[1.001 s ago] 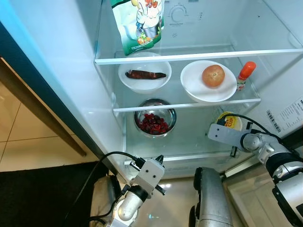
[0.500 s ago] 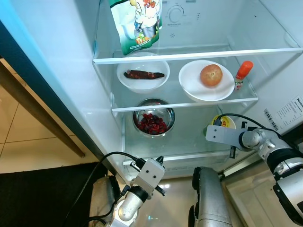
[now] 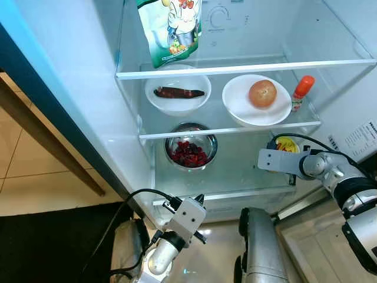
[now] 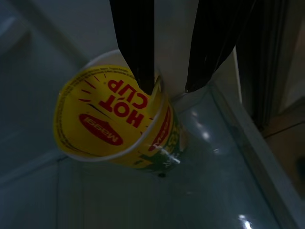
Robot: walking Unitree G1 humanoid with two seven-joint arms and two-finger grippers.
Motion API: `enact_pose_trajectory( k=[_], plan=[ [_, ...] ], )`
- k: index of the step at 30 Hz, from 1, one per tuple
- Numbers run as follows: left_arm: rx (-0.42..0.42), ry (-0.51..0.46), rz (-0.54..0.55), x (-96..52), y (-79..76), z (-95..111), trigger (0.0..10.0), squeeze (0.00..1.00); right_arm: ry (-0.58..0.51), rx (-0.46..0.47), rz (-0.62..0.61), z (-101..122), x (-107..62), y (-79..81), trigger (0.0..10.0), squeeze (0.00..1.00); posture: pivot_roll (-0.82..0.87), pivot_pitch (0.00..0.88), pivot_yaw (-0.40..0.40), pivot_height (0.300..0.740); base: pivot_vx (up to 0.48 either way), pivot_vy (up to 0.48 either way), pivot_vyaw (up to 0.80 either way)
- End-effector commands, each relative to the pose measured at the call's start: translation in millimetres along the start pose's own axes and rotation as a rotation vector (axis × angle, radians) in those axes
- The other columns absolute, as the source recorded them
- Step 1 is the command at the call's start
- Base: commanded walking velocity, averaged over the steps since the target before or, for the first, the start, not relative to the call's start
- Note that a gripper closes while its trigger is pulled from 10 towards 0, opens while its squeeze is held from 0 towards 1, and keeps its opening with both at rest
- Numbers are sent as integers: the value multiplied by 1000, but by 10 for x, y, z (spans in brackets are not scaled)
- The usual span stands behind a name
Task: Restocking fridge
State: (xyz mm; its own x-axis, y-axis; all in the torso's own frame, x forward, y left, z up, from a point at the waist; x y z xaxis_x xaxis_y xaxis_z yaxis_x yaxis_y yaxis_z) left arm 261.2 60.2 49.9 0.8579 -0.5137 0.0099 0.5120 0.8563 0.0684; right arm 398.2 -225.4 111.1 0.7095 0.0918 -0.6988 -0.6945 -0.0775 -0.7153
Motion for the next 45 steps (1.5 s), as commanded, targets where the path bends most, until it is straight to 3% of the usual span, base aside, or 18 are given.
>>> enact_pose_trajectory(
  k=[1,10,17,26,28,30,32,34,36,37,38,39,40,45],
  plan=[
    [-12,16,-14,-36,-71,-61,10000,0,-17,17,5,-39,-46,-43,10000,0,-35,280,-59,415,0,0,0],
    [-15,18,-18,-32,-77,-72,10000,0,-132,92,-20,22,-158,-235,10000,0,-39,277,-60,415,0,0,0],
    [-15,20,-19,-30,-79,-80,10000,0,-207,143,0,46,-207,-252,10000,0,-37,271,-62,415,0,0,0],
    [-11,25,-22,-23,-62,-97,10000,0,-488,340,32,178,-304,-182,10000,0,-42,254,-58,415,0,0,0],
    [-6,25,-14,-12,-10,-96,10000,0,-600,448,-45,195,-320,-92,10000,0,-41,248,-56,415,0,0,0],
    [-6,25,-14,-12,-10,-96,10000,0,-600,448,-45,195,-320,-92,10000,0,-41,248,-56,415,0,0,0],
    [-3,25,-8,-3,28,-94,10000,0,-652,555,-79,184,-280,146,10000,0,-42,238,-51,415,0,0,0],
    [0,27,-9,2,43,-100,10000,0,-670,603,-109,187,-248,378,10000,0,-46,232,-46,415,0,0,0],
    [0,27,-9,2,43,-100,10000,0,-670,603,-109,187,-248,378,10000,0,-46,232,-46,415,0,0,0],
    [2,28,-13,0,43,-104,10000,0,-688,633,-104,204,-237,491,10000,0,-46,230,-46,415,0,0,0],
    [2,28,-13,0,43,-104,10000,0,-688,633,-104,204,-237,491,10000,0,-46,230,-46,415,0,0,0],
    [5,30,-17,0,47,-111,10000,0,-722,693,-81,239,-229,601,10000,0,-48,223,-42,415,0,0,0],
    [12,34,-24,3,68,-121,10000,0,-801,811,-53,331,-229,760,10000,0,-48,211,-40,415,0,0,0],
    [18,42,-22,6,108,-141,10000,0,-856,893,-57,431,-226,831,10000,0,-47,200,-35,415,0,0,0]
  ],
)
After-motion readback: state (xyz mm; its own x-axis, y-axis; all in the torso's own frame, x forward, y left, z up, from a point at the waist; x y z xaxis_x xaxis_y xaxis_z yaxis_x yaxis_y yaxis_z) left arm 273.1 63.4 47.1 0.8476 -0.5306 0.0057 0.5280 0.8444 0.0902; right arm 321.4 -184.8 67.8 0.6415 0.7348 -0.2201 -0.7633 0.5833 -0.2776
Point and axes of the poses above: a point about 5 cm out from each wrist's last joint towards the gripper, its own x axis pointing out of the wrist towards the gripper, its own z axis along the axis of the wrist's last joint, y = z × x, the point moved 3 cm from there along x, pointing out of the wrist towards the gripper, and after that the axes turned 12 degrees about -x, right-handed, at the moved point
